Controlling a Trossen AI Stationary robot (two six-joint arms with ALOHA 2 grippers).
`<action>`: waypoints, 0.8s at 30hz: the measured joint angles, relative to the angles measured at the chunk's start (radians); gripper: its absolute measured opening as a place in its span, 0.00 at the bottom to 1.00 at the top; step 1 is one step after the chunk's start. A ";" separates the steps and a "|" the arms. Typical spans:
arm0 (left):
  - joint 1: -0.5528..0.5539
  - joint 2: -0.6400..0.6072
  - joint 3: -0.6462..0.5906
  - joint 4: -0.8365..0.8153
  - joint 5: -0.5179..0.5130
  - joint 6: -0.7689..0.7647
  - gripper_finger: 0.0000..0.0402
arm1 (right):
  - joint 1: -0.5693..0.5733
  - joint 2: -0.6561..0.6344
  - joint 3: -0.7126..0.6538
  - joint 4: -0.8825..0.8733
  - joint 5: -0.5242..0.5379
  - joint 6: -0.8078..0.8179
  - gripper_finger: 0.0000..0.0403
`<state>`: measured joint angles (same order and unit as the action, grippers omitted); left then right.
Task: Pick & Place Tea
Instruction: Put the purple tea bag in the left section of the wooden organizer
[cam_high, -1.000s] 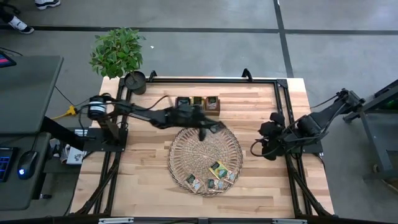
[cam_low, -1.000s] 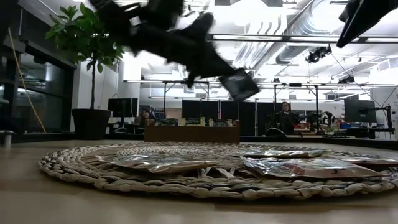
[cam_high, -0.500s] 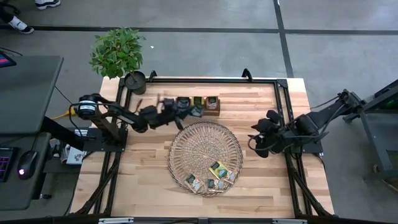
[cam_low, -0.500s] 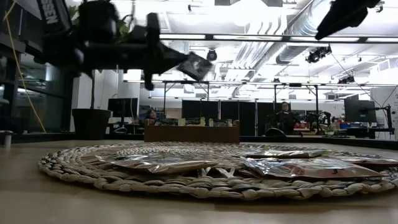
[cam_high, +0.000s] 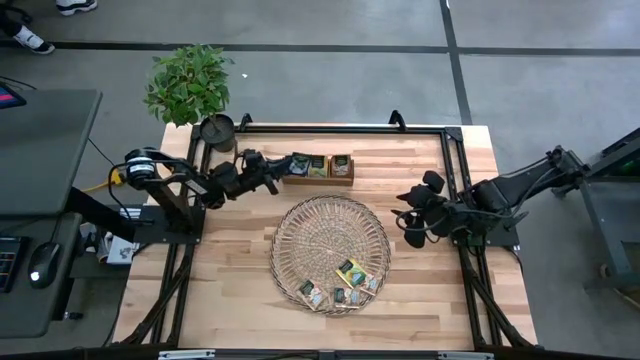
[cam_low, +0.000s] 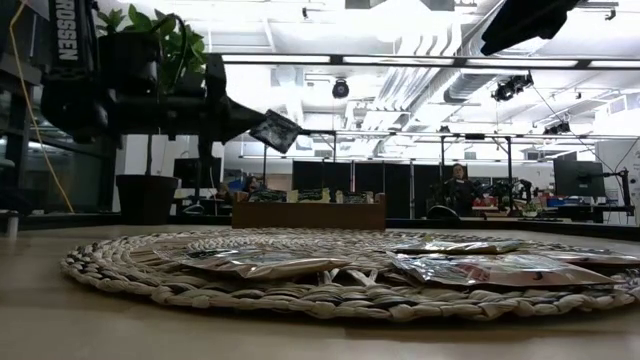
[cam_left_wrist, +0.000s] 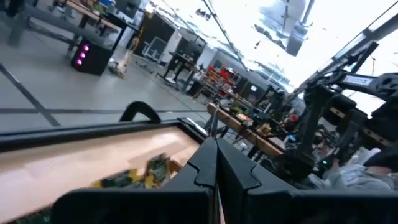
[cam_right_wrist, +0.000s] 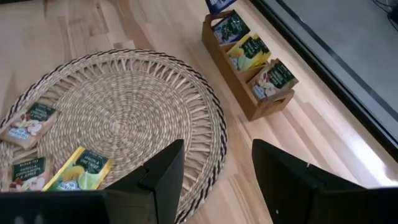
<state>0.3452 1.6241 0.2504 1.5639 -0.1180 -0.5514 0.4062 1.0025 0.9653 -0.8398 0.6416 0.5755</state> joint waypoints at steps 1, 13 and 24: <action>0.007 0.000 0.000 0.000 -0.002 0.007 0.00 | -0.002 0.000 0.000 0.000 -0.001 0.003 0.46; 0.114 0.000 0.030 -0.171 0.035 -0.014 0.00 | -0.009 0.000 0.000 0.045 0.022 0.010 0.46; 0.120 0.015 0.077 -0.325 -0.046 0.019 0.00 | -0.009 0.000 0.000 0.074 0.037 0.011 0.46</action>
<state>0.4654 1.6394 0.3271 1.2388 -0.1641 -0.5319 0.3969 1.0027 0.9653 -0.7656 0.6786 0.5865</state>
